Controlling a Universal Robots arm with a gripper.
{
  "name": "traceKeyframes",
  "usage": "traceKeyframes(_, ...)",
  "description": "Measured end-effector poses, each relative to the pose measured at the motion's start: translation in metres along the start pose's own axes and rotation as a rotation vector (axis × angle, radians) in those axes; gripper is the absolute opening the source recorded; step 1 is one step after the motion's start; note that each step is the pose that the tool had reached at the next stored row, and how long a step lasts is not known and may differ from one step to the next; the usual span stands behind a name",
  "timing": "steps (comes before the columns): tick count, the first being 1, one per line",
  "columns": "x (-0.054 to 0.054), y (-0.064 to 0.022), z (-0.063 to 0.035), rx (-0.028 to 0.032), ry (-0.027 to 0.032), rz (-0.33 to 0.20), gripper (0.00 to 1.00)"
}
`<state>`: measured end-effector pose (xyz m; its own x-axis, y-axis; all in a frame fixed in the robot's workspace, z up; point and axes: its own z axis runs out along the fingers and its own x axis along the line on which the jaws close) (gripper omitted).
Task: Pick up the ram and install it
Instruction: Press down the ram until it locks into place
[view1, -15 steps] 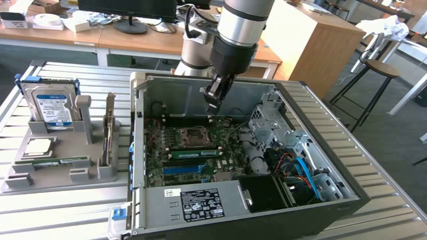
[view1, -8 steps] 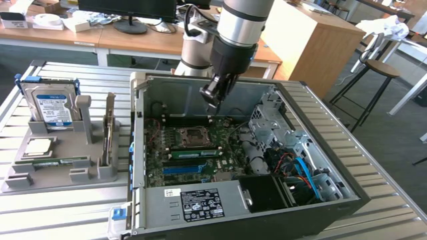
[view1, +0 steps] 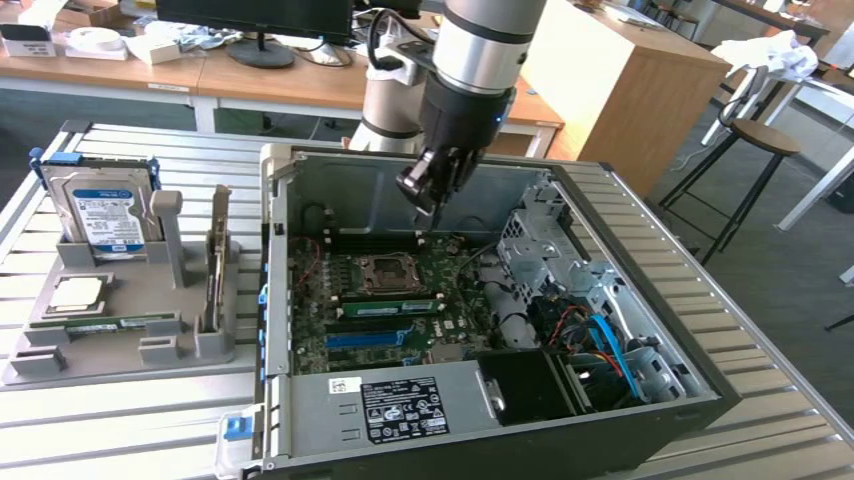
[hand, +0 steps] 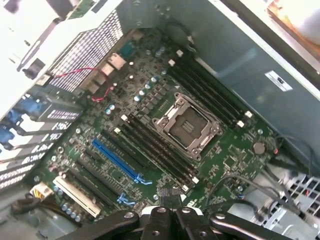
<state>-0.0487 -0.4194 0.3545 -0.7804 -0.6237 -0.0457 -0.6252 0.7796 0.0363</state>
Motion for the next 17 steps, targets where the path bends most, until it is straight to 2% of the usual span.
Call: traceKeyframes(17,0.0031,0.0023,0.0024,0.0106,-0.0083,0.23,0.1)
